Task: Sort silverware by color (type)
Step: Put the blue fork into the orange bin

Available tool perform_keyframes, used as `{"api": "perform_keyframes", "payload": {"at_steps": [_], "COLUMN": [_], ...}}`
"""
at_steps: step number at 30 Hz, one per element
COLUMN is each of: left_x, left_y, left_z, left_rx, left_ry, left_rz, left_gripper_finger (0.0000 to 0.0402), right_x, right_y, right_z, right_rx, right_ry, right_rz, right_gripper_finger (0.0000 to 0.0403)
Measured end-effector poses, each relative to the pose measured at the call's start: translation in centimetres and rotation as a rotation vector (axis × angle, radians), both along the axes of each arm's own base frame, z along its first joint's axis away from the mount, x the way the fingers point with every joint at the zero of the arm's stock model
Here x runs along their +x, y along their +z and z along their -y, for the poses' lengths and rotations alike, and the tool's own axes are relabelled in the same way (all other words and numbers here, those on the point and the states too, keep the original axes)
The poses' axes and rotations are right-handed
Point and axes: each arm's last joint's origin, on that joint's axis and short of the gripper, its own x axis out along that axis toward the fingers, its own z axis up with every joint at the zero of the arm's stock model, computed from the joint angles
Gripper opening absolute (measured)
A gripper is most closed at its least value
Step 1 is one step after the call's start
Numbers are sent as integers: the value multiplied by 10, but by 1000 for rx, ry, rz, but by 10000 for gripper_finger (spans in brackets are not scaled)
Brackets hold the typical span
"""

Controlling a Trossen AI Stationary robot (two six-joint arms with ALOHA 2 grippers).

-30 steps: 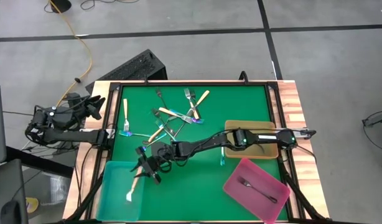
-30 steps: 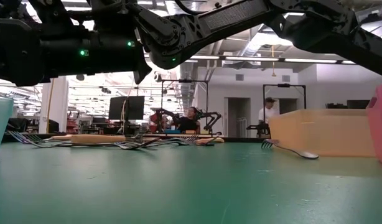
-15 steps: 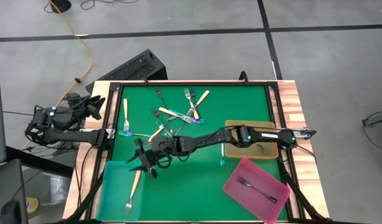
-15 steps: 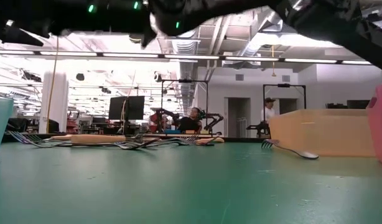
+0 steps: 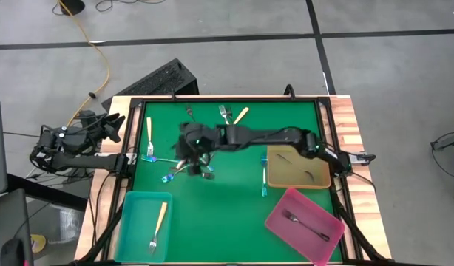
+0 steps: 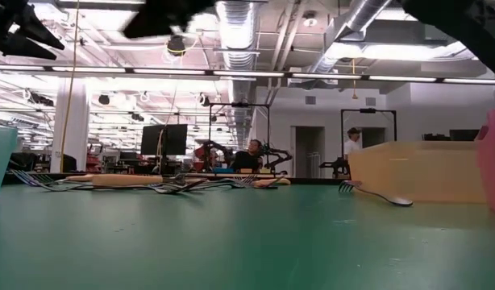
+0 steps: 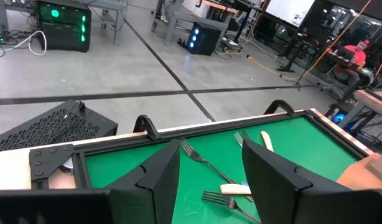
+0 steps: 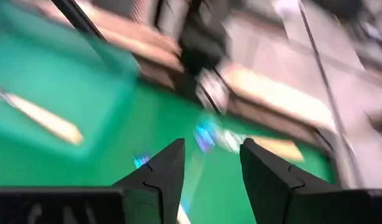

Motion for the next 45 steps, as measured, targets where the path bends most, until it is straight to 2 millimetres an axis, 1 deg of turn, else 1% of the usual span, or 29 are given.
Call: {"api": "perform_keyframes", "payload": {"at_steps": [4,7,11,13,17,21,26,27,29,32,34,36,39,42,45], "left_x": [0,0,0,0,0,0,0,0,0,0,0,0,0,0,0], "left_y": [0,0,0,0,0,0,1,1,1,1,1,1,1,1,1], "left_z": [0,0,0,0,0,0,0,0,0,0,0,0,0,0,0], "left_rx": [1,1,1,1,1,1,11,12,12,12,12,12,12,12,12], "left_ry": [0,0,0,0,-1,0,2,3,4,4,3,3,3,3,3], "left_rz": [0,0,1,1,0,1,-2,-2,-2,-2,-2,-2,-2,-2,-2], "left_gripper_finger": [158,158,158,158,158,158,158,158,158,158,158,158,158,158,158], "right_x": [-32,-57,-87,-102,-131,-156,-174,-176,-173,-172,-178,-190,-217,-246,-272], "right_y": [26,48,72,86,102,105,94,92,87,79,78,79,78,72,59], "right_z": [22,36,51,57,66,70,66,65,59,47,38,29,17,7,-6], "right_rx": [-127,-157,-162,-147,-89,-24,43,53,64,96,108,115,134,186,240], "right_ry": [-120,-185,-254,-300,-370,-438,-501,-507,-507,-444,-418,-411,-438,-539,-652], "right_rz": [-122,-172,-217,-213,-253,-365,-566,-595,-605,-651,-667,-676,-694,-685,-635], "right_gripper_finger": [176,176,175,175,175,175,175,175,175,175,175,175,175,175,175]}}
